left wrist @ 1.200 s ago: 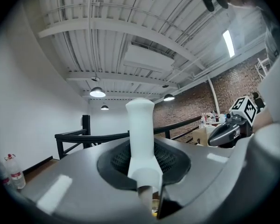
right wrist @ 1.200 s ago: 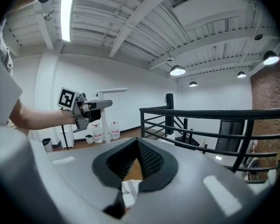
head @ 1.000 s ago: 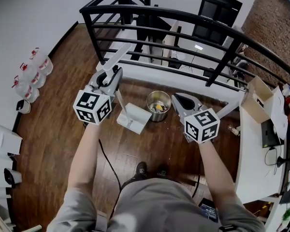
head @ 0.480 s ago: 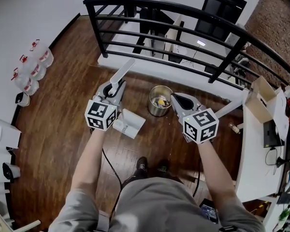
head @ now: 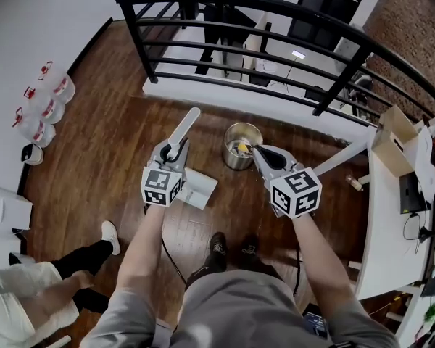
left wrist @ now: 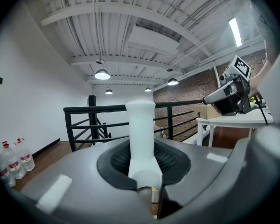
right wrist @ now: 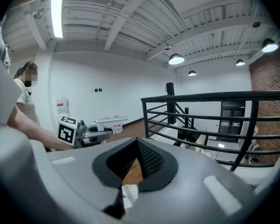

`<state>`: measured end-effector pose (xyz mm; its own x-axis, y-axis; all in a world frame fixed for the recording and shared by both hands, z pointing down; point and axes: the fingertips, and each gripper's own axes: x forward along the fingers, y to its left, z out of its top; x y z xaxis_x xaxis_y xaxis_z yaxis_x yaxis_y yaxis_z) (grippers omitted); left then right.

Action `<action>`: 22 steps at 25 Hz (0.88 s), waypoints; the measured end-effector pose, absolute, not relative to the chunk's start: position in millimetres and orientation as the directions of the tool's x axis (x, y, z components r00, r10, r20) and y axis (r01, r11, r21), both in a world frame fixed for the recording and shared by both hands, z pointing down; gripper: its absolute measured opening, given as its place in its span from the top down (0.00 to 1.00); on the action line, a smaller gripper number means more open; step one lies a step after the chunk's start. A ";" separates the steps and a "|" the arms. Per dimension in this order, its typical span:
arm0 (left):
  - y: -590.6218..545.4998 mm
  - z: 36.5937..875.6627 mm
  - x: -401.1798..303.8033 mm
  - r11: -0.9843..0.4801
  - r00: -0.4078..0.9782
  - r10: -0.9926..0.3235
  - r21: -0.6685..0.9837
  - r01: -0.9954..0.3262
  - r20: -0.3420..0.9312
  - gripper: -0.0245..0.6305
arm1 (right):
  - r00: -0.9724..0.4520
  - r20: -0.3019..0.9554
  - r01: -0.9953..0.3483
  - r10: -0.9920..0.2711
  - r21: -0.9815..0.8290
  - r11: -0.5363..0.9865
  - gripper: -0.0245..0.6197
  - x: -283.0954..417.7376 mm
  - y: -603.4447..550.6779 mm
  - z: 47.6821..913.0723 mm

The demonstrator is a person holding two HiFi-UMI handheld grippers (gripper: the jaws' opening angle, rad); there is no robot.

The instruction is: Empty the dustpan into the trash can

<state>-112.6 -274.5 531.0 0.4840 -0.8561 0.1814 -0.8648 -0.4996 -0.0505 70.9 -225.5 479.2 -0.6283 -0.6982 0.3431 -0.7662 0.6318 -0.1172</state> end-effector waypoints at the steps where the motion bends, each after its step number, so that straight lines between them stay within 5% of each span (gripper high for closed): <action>1: -274.5 540.6 -114.0 -0.495 0.477 -0.857 -0.050 -0.868 0.196 0.87 | -0.625 0.347 -0.769 -0.699 -0.117 0.629 0.96 71.3 -226.0 481.2; 22: -253.2 641.1 -111.8 -0.469 0.442 -0.820 0.014 -0.883 0.363 0.87 | -0.605 0.393 -0.780 -0.692 -0.116 0.615 0.96 87.5 -222.3 501.5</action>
